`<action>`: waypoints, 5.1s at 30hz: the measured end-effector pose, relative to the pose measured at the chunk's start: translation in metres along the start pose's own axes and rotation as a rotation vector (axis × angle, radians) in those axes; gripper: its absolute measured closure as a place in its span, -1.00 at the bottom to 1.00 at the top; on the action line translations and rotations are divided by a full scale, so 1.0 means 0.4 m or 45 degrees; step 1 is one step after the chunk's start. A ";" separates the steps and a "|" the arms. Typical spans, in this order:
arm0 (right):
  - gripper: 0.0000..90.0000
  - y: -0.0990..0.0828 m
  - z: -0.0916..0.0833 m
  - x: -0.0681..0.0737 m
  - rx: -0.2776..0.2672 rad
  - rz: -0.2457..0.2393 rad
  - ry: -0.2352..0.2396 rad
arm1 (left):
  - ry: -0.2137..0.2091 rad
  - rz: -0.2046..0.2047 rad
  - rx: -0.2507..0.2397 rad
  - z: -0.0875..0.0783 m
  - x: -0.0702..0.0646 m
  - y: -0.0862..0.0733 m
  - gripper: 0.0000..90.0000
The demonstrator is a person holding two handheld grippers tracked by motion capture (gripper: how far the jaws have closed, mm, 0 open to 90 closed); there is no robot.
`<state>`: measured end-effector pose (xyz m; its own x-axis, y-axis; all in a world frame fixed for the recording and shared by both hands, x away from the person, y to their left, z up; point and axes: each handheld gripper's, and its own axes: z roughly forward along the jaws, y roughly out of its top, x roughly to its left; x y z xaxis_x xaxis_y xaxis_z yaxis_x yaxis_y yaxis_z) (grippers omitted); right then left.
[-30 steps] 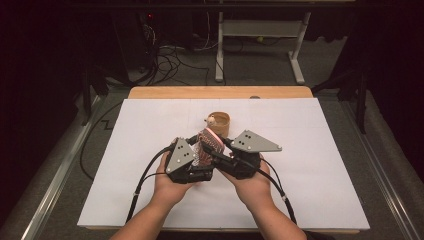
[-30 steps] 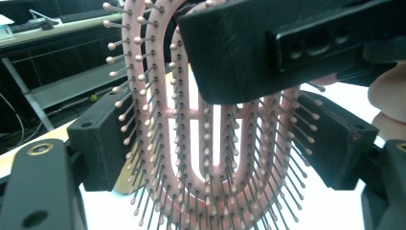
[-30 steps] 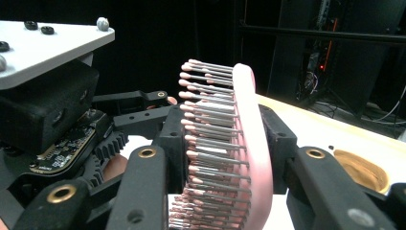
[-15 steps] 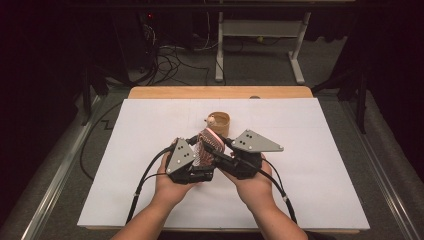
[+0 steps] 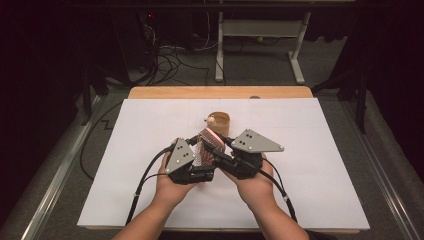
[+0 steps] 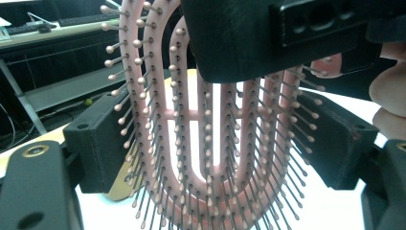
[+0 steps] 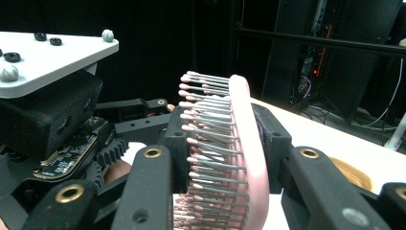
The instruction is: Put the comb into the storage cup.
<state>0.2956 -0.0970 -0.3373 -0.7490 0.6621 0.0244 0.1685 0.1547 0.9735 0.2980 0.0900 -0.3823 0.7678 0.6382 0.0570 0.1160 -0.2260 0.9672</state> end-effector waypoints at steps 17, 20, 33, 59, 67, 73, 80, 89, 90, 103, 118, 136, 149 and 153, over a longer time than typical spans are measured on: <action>0.50 0.006 -0.005 0.000 -0.004 -0.010 -0.006 | -0.014 -0.006 -0.010 0.001 -0.003 0.000 -0.59; 0.50 0.007 -0.005 -0.002 -0.009 -0.012 -0.005 | -0.019 -0.011 -0.015 0.001 -0.003 -0.001 -0.59; 0.51 0.015 -0.011 -0.006 -0.009 -0.028 -0.011 | -0.064 -0.048 -0.015 0.007 0.005 -0.006 -0.67; 0.51 0.007 -0.036 -0.055 0.006 -0.029 -0.085 | -0.156 -0.130 -0.002 -0.005 0.039 -0.031 -0.95; 0.51 0.004 -0.048 -0.069 0.009 -0.033 -0.112 | -0.109 -0.136 0.012 -0.035 0.077 -0.040 -0.99; 0.51 0.001 -0.055 -0.076 0.002 -0.029 -0.126 | -0.077 -0.126 0.005 -0.066 0.104 -0.063 -1.00; 0.51 0.000 -0.066 -0.085 0.001 -0.037 -0.145 | -0.027 -0.131 0.022 -0.108 0.139 -0.093 -1.00; 0.51 0.003 -0.080 -0.095 -0.008 -0.046 -0.167 | 0.034 -0.150 0.053 -0.167 0.179 -0.141 -1.00; 0.51 0.004 -0.082 -0.097 -0.008 -0.050 -0.170 | 0.039 -0.150 0.058 -0.173 0.184 -0.147 -1.00; 0.51 0.005 -0.086 -0.113 -0.011 -0.057 -0.199 | 0.081 -0.185 0.068 -0.205 0.212 -0.214 -1.00; 0.51 -0.003 -0.088 -0.145 -0.013 -0.048 -0.248 | 0.088 -0.177 0.040 -0.224 0.220 -0.229 -1.00; 0.51 0.018 -0.062 -0.183 -0.053 -0.043 -0.301 | 0.081 -0.151 0.063 -0.218 0.217 -0.237 -1.00; 0.51 0.038 -0.041 -0.205 -0.068 -0.043 -0.327 | 0.074 -0.147 0.060 -0.221 0.215 -0.238 -1.00; 0.51 0.045 -0.031 -0.210 -0.062 -0.056 -0.326 | 0.069 -0.156 0.058 -0.221 0.213 -0.239 -1.00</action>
<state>0.3538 -0.1589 -0.3189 -0.5671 0.8206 -0.0702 0.1041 0.1560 0.9823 0.2967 0.2311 -0.4480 0.7113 0.7014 -0.0461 0.2360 -0.1766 0.9556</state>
